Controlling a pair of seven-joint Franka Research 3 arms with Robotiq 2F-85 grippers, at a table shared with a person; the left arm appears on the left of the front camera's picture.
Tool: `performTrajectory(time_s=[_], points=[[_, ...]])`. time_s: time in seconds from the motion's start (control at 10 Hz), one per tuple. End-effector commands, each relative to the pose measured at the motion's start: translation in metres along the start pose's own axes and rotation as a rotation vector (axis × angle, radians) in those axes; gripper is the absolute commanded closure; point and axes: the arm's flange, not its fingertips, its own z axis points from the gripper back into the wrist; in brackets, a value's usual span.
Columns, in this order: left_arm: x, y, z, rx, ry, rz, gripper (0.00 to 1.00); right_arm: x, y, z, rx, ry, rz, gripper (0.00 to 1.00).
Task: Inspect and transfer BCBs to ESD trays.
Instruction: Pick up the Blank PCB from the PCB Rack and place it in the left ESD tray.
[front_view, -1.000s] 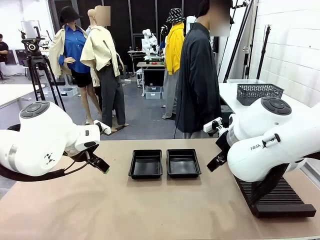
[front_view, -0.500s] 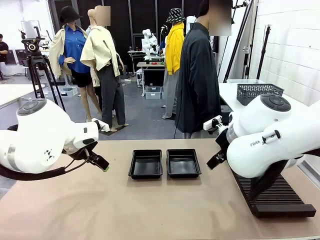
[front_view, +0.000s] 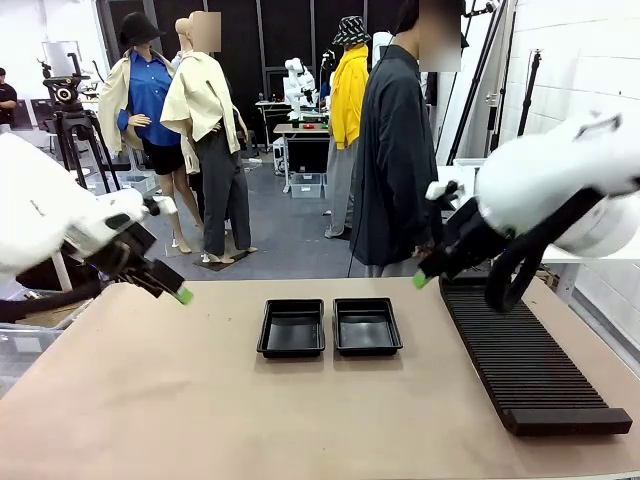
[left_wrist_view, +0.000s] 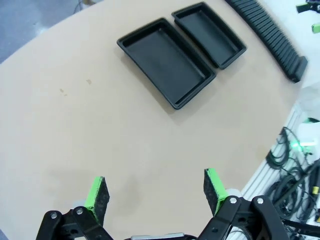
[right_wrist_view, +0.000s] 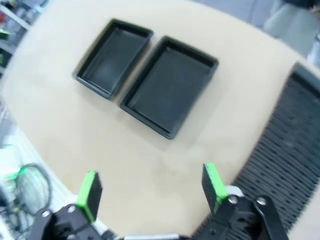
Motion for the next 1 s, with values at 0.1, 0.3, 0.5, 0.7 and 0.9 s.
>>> performTrajectory(time_s=[0.1,0.3,0.5,0.7,0.9], points=[[0.003,0.064,0.013,-0.296,-0.026,0.095,0.0,-0.011,-0.043,0.03,0.269,-0.128,-0.085,0.0],[-0.014,0.093,0.028,-0.496,-0.099,0.15,0.0,-0.031,-0.067,0.061,0.456,-0.234,-0.105,0.0],[-0.033,0.119,0.042,-0.653,-0.198,0.232,0.0,-0.059,-0.097,0.078,0.665,-0.314,-0.138,0.0],[-0.056,0.141,0.056,-0.747,-0.274,0.303,0.0,-0.096,-0.112,0.097,0.694,-0.41,-0.148,0.0],[-0.077,0.163,0.067,-0.811,-0.344,0.342,0.0,-0.128,-0.125,0.111,0.711,-0.47,-0.185,0.0]])
